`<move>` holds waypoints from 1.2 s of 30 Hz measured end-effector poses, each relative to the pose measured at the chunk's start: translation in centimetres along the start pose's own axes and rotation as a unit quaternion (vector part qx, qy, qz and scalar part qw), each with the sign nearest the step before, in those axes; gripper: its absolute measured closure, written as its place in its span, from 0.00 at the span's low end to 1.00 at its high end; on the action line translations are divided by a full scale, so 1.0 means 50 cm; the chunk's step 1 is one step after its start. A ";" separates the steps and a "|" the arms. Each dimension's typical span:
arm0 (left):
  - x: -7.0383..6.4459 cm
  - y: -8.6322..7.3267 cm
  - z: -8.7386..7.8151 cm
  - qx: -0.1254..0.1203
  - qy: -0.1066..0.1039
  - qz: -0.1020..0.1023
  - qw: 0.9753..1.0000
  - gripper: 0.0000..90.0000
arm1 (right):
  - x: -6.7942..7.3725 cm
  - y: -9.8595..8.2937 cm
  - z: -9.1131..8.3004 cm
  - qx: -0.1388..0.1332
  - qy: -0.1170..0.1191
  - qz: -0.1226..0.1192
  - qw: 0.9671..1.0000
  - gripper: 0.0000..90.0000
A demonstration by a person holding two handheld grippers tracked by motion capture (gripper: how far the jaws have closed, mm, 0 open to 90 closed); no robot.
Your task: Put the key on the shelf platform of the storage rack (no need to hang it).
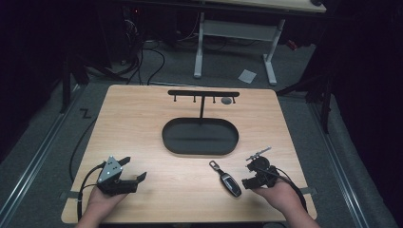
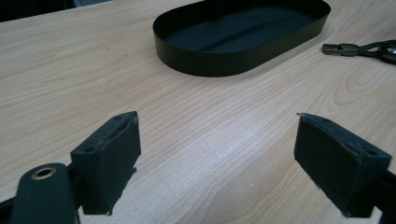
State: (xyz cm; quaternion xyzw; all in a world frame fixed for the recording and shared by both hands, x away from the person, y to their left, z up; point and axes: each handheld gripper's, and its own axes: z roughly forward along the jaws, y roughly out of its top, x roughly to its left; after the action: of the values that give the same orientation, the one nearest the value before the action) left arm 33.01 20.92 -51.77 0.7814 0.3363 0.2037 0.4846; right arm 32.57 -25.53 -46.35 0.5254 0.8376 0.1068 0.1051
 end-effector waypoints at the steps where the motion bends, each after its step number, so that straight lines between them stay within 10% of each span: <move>1: 0.000 0.000 0.000 0.000 0.000 0.000 1.000 0.17 | 0.000 0.000 0.000 0.000 0.000 0.000 1.000 0.36; 26: 0.003 0.001 -0.004 -0.004 -0.001 -0.001 1.000 0.17 | 0.117 0.049 0.058 0.047 0.029 -0.103 0.993 0.29; 36: 0.004 0.001 -0.004 -0.005 -0.001 -0.002 1.000 0.17 | 0.106 0.062 0.074 0.054 0.042 -0.083 0.994 0.44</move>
State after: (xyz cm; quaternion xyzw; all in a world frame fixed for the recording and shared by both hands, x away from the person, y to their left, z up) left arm 33.01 21.16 -51.63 0.7786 0.3363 0.2039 0.4891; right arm 34.01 -19.16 -49.32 0.4537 0.8866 0.0745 0.0500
